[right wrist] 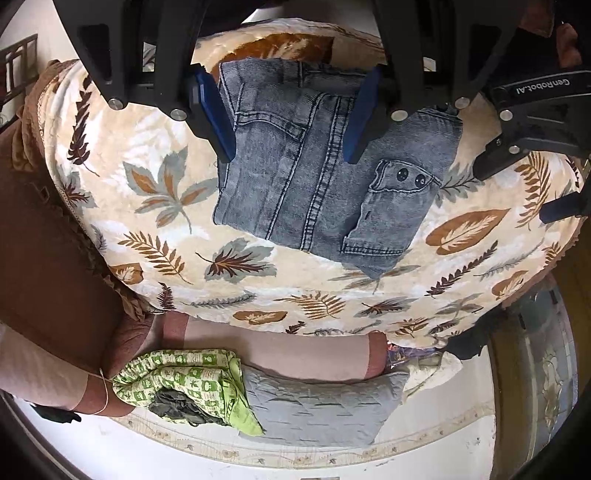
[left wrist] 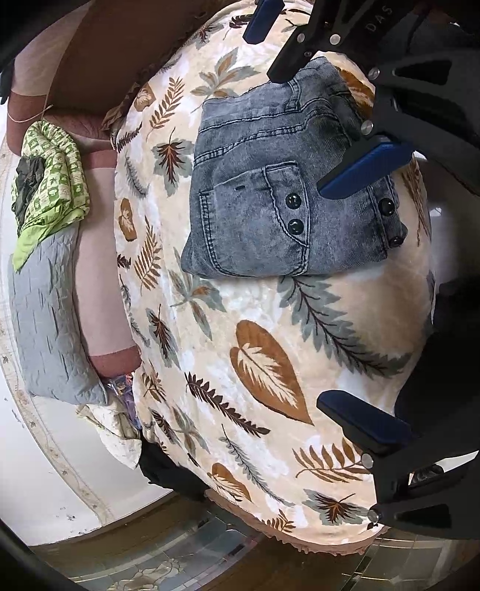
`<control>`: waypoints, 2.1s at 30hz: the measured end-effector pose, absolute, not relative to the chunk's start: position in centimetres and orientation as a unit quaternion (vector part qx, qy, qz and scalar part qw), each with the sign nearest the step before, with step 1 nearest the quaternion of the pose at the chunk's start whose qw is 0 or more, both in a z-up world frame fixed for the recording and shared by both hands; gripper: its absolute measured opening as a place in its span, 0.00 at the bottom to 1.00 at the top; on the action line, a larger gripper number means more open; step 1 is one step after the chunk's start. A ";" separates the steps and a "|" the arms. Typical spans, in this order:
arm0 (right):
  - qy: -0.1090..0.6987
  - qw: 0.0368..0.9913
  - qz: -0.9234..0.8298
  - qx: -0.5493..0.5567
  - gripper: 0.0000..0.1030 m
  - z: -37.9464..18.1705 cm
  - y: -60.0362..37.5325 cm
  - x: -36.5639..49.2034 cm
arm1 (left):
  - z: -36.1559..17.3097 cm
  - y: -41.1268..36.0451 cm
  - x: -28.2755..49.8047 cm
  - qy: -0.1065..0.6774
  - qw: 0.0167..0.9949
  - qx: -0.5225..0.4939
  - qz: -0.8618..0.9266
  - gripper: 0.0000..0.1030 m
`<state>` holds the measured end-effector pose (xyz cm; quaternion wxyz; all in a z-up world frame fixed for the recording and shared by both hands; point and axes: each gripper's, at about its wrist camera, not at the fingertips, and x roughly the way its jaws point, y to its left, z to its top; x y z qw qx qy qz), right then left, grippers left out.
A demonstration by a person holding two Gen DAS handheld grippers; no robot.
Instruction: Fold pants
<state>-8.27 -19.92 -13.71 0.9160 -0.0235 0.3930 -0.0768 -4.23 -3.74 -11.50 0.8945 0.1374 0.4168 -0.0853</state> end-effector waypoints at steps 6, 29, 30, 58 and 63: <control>0.397 0.914 -0.076 -0.024 0.62 -14.1 -19.8 -8.2 | -11.9 -3.9 -4.2 0.421 0.892 0.143 -0.085 1.00; 0.409 0.908 -0.085 -0.023 0.65 -15.1 -20.2 -8.0 | -13.0 -4.2 -3.9 0.434 0.884 0.153 -0.079 1.00; 0.409 0.908 -0.086 -0.023 0.65 -15.1 -20.3 -8.0 | -13.0 -4.2 -3.9 0.434 0.884 0.153 -0.079 1.00; 0.423 0.902 -0.088 -0.027 0.65 -16.2 -20.5 -6.8 | -14.5 -4.0 -2.2 0.453 0.875 0.154 -0.067 1.00; 0.425 0.901 -0.088 -0.029 0.65 -16.3 -20.6 -6.5 | -14.7 -4.0 -2.0 0.456 0.874 0.153 -0.066 1.00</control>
